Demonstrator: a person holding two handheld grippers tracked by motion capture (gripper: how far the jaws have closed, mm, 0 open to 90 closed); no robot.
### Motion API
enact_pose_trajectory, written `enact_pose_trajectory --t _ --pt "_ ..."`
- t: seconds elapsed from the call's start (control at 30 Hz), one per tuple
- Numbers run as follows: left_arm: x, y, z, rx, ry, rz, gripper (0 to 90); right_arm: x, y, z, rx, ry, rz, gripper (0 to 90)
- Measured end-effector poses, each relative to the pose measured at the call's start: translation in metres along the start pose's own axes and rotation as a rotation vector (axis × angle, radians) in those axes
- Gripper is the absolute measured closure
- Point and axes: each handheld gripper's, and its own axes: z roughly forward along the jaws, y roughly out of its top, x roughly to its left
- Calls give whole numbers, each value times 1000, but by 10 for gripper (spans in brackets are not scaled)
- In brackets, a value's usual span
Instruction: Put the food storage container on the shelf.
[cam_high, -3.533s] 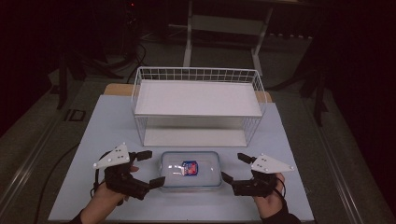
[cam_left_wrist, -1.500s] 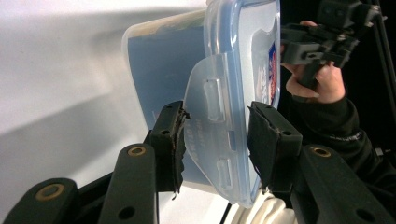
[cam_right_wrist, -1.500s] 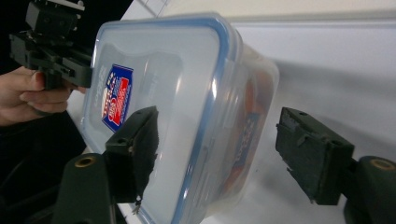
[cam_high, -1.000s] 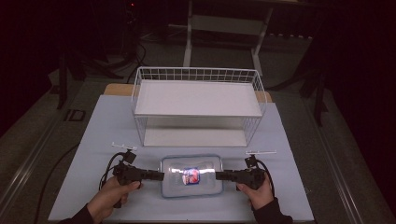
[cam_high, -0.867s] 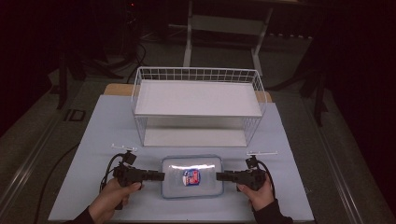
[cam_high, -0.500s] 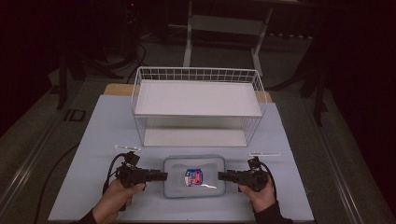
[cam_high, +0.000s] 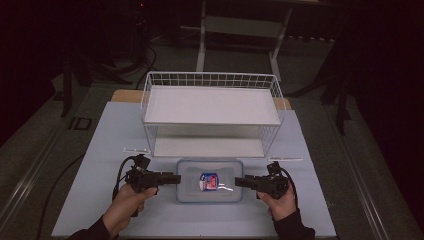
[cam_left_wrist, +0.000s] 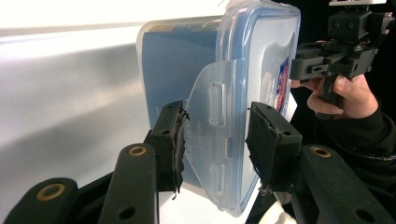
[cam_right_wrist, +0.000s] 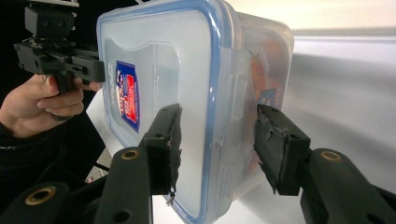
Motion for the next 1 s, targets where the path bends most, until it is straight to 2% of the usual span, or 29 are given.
enact_pose_trajectory --t 0.3,0.43,0.7,1.0 --pt "1 13 1 -43 4 7 568 -2 13 -1 -21 -1 -9 521" --pt "1 16 3 -39 1 11 568 -4 19 -3 -25 -9 -18 521" --pt "3 32 13 -65 9 28 567 -15 32 -6 -46 -14 -12 521" --pt "6 39 24 -105 14 49 567 -26 44 -9 -74 -23 -28 519"
